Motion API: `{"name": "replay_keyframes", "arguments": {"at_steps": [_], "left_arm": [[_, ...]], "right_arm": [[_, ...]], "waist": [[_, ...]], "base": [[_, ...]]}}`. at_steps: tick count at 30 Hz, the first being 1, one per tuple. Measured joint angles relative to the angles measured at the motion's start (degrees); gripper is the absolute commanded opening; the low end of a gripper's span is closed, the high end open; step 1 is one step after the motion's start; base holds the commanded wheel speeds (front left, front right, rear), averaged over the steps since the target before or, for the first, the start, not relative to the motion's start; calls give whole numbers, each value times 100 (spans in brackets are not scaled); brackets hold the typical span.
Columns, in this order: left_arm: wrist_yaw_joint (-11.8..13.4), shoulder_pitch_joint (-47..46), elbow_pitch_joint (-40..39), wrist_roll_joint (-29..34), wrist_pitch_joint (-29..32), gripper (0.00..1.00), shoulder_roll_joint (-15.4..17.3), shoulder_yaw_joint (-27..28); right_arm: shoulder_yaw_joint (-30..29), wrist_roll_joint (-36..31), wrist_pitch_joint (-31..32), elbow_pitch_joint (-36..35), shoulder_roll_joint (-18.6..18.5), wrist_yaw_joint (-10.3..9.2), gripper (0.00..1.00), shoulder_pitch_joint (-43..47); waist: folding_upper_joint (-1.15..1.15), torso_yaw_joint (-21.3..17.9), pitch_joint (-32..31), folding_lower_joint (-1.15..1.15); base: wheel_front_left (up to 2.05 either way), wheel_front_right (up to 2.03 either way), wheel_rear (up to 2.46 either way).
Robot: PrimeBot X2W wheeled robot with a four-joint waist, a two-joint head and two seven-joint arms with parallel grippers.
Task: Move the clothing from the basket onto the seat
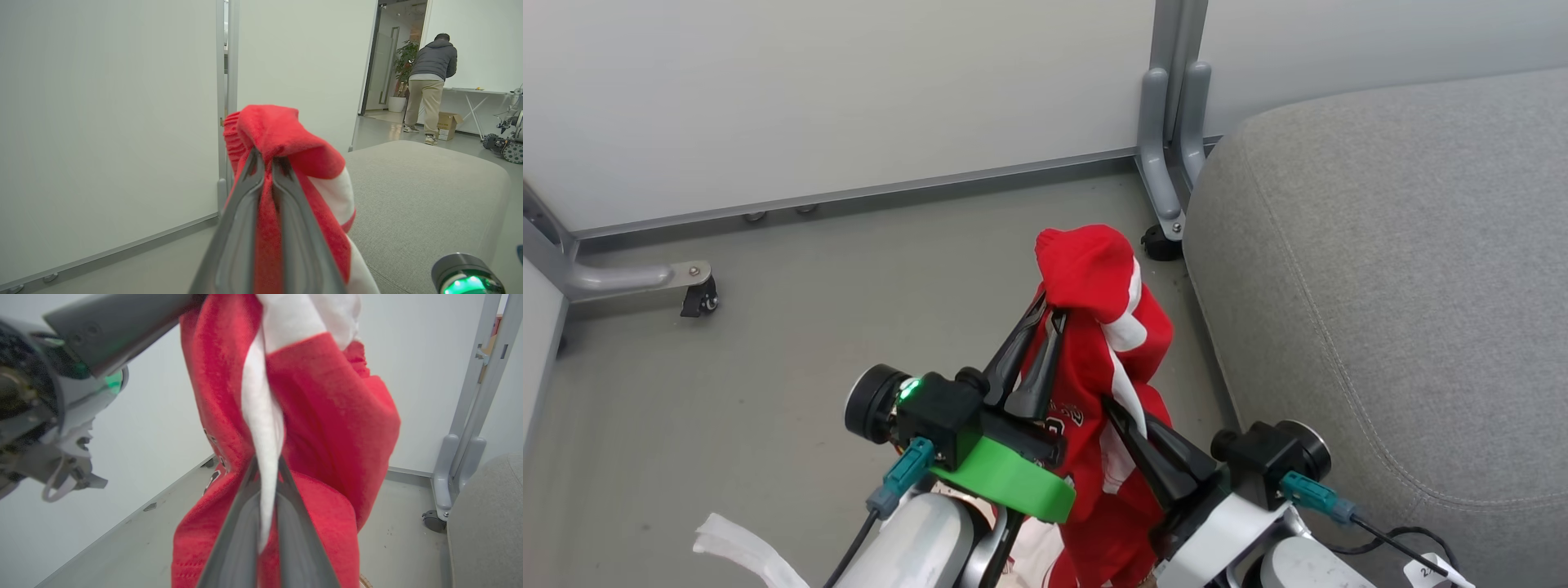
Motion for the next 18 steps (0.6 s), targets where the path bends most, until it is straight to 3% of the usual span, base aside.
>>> {"name": "replay_keyframes", "arguments": {"at_steps": [2, 18], "left_arm": [[34, 1, 27, 13, 0, 100, 7, 1], [136, -43, 93, 30, 124, 100, 77, -12]], "right_arm": [[-29, 0, 0, -22, -7, 0, 0, 7], [-225, -48, 0, -88, -44, 0, 0, 25]], "waist": [[0, -13, 9, 0], [0, -16, 136, 0]], "base": [[0, 0, 0], [0, 0, 0]]}}
